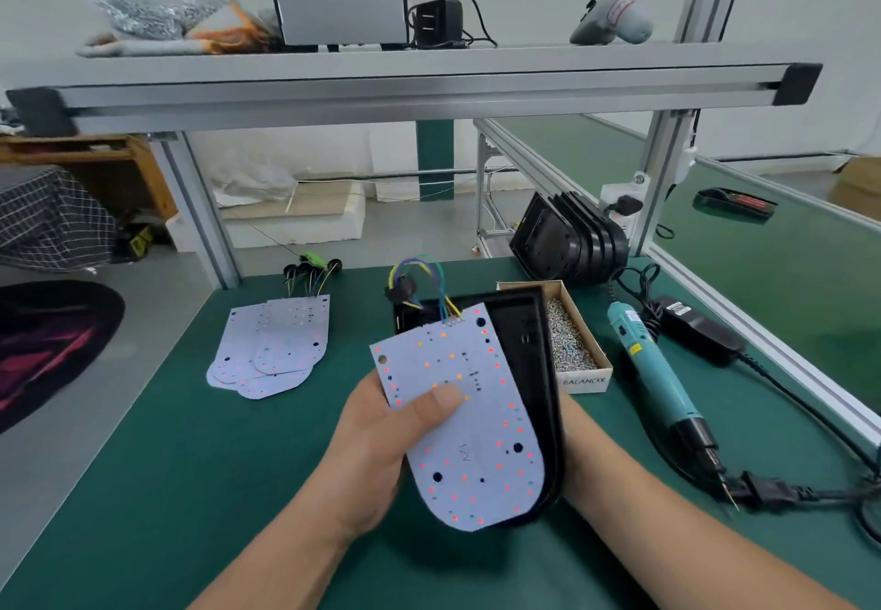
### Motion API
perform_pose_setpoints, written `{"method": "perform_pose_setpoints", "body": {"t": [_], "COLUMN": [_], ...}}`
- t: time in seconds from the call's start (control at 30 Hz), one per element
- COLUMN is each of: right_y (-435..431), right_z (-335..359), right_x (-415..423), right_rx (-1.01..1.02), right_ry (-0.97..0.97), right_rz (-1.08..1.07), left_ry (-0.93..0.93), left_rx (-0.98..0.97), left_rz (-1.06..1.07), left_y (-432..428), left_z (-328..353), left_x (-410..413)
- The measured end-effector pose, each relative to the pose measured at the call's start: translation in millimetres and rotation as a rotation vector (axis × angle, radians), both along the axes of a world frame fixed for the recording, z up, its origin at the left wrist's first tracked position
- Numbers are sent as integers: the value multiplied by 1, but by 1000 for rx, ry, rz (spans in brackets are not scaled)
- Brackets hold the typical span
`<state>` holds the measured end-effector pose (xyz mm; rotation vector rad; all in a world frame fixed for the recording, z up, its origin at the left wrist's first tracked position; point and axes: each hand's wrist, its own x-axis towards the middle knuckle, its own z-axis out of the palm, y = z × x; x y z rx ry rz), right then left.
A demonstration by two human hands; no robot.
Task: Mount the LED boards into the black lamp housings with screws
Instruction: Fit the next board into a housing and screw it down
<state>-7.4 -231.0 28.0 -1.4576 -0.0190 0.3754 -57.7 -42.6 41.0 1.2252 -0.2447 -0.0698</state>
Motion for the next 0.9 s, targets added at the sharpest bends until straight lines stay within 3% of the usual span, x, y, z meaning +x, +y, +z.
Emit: {"method": "perform_pose_setpoints", "body": {"t": [0.2,0.4,0.5,0.57,0.7,0.83,0.9], "right_y": [12,7,-2,-3,7,-6,-16], "right_z": [10,9,4,4,29,37,38], "right_x": [12,15,11,10,16,29,34], "right_rx": [-1,-22,-132,-98,76,39,159], "right_ry": [23,26,-3,6,-181,-393,-477], "right_rz": [119,151,29,-73,60,-84,-189], "left_ry": [27,84,82,96,84,89,106], "left_rx": [37,108,210,255,302,346,380], "left_rz": [120,81,-49,-121,-97,34,131], "left_y": [-1,0,8,10,3,2,3], "left_z": [3,-1,1,1,-4,-7,-7], "left_x": [0,3,4,3,5,8,9]}}
